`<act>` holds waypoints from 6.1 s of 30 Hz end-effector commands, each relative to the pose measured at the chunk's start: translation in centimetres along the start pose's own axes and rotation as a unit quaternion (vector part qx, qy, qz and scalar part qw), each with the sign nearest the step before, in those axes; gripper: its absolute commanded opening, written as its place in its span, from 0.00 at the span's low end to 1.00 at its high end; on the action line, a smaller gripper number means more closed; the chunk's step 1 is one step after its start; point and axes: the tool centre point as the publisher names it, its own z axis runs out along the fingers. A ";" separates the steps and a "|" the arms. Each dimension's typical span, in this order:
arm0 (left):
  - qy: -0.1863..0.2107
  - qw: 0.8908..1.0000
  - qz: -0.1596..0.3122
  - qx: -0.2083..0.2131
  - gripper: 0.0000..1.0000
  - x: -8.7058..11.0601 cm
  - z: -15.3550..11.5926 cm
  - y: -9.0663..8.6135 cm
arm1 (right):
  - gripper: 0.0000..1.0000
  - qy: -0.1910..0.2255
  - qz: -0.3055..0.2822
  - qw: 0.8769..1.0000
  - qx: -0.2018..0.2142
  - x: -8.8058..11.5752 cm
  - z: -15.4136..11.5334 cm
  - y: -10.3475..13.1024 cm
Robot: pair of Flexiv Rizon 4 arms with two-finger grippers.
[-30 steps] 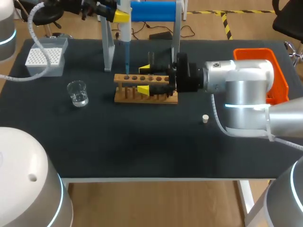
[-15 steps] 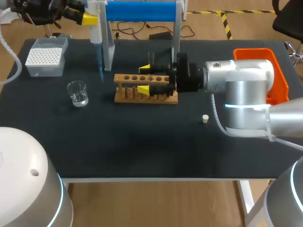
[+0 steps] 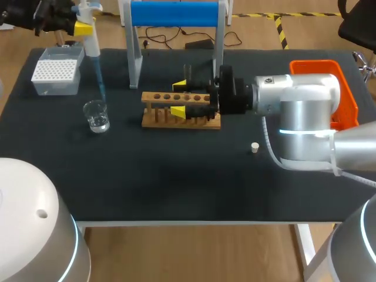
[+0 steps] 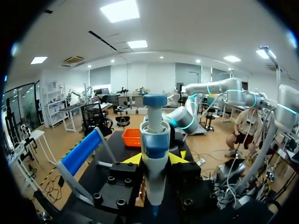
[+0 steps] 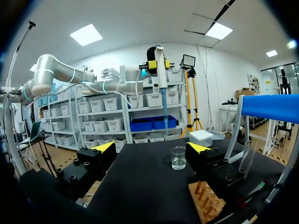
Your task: Invert the test tube, pick up the pipette, mount the tip to pipette, aspirate from beaker and dispense into the tube, eject the tip, return the pipette, and cap with the stopper.
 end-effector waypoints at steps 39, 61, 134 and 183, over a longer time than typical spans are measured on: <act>-0.004 1.000 -0.018 0.013 0.00 -5.1 -2.9 6.5 | 1.00 0.000 0.000 1.000 0.000 0.0 -0.1 0.0; -0.004 1.000 -0.018 0.013 0.00 -5.1 -2.9 6.5 | 1.00 0.000 0.000 1.000 0.000 0.0 -0.1 0.0; -0.004 1.000 -0.018 0.013 0.00 -5.1 -2.9 6.5 | 1.00 -0.189 -0.029 0.973 0.131 -3.8 17.5 -8.0; -0.008 0.999 -0.020 0.025 0.00 -5.9 -2.5 11.1 | 1.00 -0.189 -0.029 0.973 0.131 -3.8 17.5 -8.0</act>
